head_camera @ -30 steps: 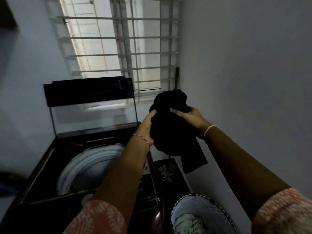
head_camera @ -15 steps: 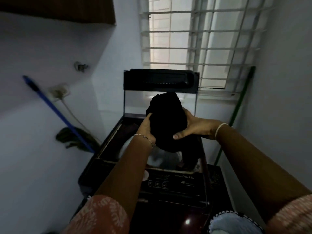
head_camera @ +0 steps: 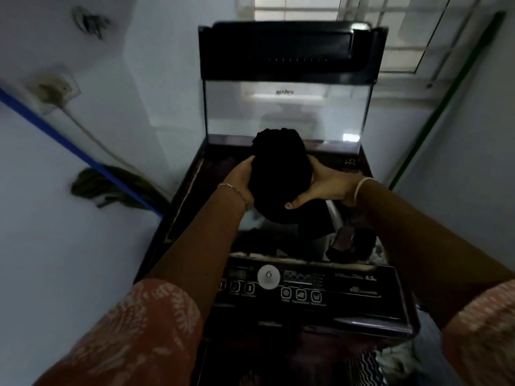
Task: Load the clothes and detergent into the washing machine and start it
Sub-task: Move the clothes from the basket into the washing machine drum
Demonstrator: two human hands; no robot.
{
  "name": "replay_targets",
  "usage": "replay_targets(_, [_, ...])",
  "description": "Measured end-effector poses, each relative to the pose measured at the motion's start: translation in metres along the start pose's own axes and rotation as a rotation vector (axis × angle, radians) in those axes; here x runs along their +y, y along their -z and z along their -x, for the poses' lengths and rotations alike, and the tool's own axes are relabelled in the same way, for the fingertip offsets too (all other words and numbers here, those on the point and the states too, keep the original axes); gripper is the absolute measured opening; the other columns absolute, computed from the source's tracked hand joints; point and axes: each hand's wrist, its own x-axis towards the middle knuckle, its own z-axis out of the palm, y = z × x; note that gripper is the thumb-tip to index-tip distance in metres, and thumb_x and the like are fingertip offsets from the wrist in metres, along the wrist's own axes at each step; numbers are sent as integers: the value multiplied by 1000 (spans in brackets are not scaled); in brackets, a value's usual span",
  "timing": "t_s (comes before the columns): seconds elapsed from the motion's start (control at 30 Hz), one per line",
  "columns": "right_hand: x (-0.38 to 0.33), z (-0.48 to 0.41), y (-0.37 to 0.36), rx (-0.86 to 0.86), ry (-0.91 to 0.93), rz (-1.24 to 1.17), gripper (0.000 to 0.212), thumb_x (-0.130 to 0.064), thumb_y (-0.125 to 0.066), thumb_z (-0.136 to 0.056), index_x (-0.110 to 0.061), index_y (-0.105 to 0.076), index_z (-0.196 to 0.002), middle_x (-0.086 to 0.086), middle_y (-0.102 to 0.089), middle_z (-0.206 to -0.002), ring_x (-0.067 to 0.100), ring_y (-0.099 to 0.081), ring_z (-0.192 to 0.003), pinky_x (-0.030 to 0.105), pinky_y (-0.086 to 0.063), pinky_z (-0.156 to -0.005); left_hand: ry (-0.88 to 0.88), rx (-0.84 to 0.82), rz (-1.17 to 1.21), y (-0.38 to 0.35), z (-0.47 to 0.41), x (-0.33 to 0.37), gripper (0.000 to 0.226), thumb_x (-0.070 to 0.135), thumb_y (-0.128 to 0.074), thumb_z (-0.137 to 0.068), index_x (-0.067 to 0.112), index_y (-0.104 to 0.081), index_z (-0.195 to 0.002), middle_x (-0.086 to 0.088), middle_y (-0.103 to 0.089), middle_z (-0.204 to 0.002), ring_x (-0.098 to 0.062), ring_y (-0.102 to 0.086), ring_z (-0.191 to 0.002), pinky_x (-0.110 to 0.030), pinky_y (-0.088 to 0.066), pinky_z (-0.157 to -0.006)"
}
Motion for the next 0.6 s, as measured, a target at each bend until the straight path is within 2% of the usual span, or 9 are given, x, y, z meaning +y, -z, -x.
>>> replay_targets(0.03, [6,-9,-4,-1,-43,-30,123,-6,-87,-63,-19,-3,-152,0,-41,-144,17,-40,-131,29,-39,-104,41,-66,-44,6,-11,-2,45,35,-34,-101,15,-44,-141,-6,-55,-134,-23,-48,-127,-36,-38,-107])
replay_targets(0.1, [23,-27,-13,6,-105,-79,106,-1,-85,-64,-13,-19,-147,0,-49,-134,17,-47,-124,27,-43,-100,111,-75,-69,19,-30,-4,42,39,-39,-98,18,-53,-132,-7,-63,-115,-23,-56,-113,-34,-36,-111])
replay_targets(0.17, [40,-44,-21,-26,-154,-120,91,1,-83,-65,-18,-31,-137,-6,-56,-120,12,-55,-111,26,-48,-93,154,31,-195,32,-55,-13,41,41,-51,-91,14,-63,-119,-6,-67,-105,-22,-62,-98,-36,-45,-103])
replay_targets(0.27, [66,-65,-32,-99,-298,-262,102,-6,-84,-65,-31,-25,-145,-5,-55,-127,17,-57,-113,37,-51,-95,35,125,-346,46,-85,-27,44,33,-44,-97,9,-52,-133,-4,-62,-95,-24,-61,-87,-38,-52,-86])
replay_targets(0.33, [79,-76,-36,-87,-344,-298,97,-6,-81,-69,-32,-26,-145,-3,-54,-130,20,-56,-115,40,-50,-97,42,141,-371,49,-100,-37,45,30,-40,-99,7,-47,-137,-5,-62,-97,-24,-59,-87,-42,-48,-90])
replay_targets(0.43, [97,-90,-41,-57,-375,-305,97,-13,-81,-70,-31,-24,-147,-3,-51,-131,21,-53,-117,39,-48,-97,81,154,-337,55,-113,-49,43,29,-40,-100,7,-48,-137,-13,-59,-129,-25,-58,-105,-42,-46,-98])
replay_targets(0.47, [103,-93,-42,-37,-391,-302,99,-18,-82,-68,-30,-24,-147,-2,-50,-134,22,-53,-117,40,-48,-97,114,152,-317,59,-118,-52,43,30,-41,-99,8,-51,-134,-12,-58,-130,-27,-59,-111,-40,-48,-96])
replay_targets(0.53, [116,-103,-49,22,-431,-316,94,-18,-77,-72,-26,-25,-149,2,-49,-139,22,-53,-115,38,-48,-94,227,157,-247,68,-126,-58,36,33,-49,-96,9,-62,-119,-12,-66,-114,-29,-63,-102,-36,-53,-82])
replay_targets(0.6, [124,-108,-60,98,-445,-329,76,-11,-68,-83,-20,-31,-149,6,-50,-140,24,-53,-115,31,-43,-89,335,124,-267,75,-131,-63,33,36,-59,-88,12,-66,-108,-12,-68,-108,-28,-63,-98,-38,-53,-84])
